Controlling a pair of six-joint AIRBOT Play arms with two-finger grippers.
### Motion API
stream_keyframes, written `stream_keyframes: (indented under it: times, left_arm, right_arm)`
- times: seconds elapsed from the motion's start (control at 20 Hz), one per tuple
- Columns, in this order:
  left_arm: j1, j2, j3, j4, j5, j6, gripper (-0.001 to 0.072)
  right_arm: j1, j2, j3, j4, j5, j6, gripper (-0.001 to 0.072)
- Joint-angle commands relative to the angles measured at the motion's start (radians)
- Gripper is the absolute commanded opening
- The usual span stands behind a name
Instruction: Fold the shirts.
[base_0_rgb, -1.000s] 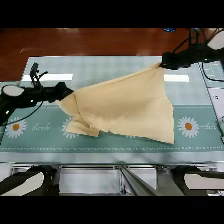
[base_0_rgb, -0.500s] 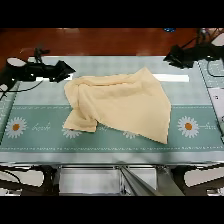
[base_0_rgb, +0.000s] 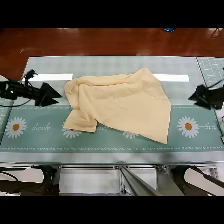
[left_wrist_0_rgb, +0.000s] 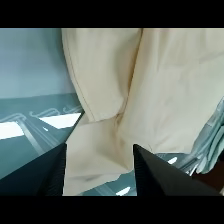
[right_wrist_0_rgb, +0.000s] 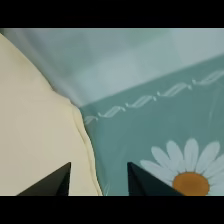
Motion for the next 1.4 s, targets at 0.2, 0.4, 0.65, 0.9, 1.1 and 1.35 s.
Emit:
stream_keyframes:
  times: [0.2, 0.4, 0.65, 0.9, 1.1, 1.35]
  left_arm:
    - [-0.09, -0.002, -0.154, -0.136, 0.215, 0.055, 0.0506]
    - [-0.155, -0.044, -0.148, -0.135, 0.287, -0.004, 0.0506]
    - [-0.191, -0.088, -0.085, -0.137, 0.275, 0.021, 0.0012]
    - [-0.185, -0.088, 0.013, -0.113, 0.177, 0.061, 0.0013]
    - [-0.186, -0.088, 0.024, -0.113, 0.18, 0.061, 0.0014]
    - [-0.187, -0.088, 0.024, -0.113, 0.181, 0.061, 0.0014]
  right_arm:
    - [-0.037, 0.153, -0.299, 0.059, -0.077, -0.069, 0.0406]
    - [-0.037, 0.153, -0.299, 0.065, -0.08, -0.069, 0.0406]
    - [-0.038, 0.153, -0.299, 0.055, -0.079, -0.072, 0.0406]
    - [-0.035, 0.152, -0.402, 0.074, -0.045, -0.055, 0.0407]
    - [-0.035, 0.152, -0.525, 0.175, -0.033, -0.138, 0.0407]
    - [-0.016, 0.14, -0.533, 0.311, -0.078, -0.223, 0.0406]
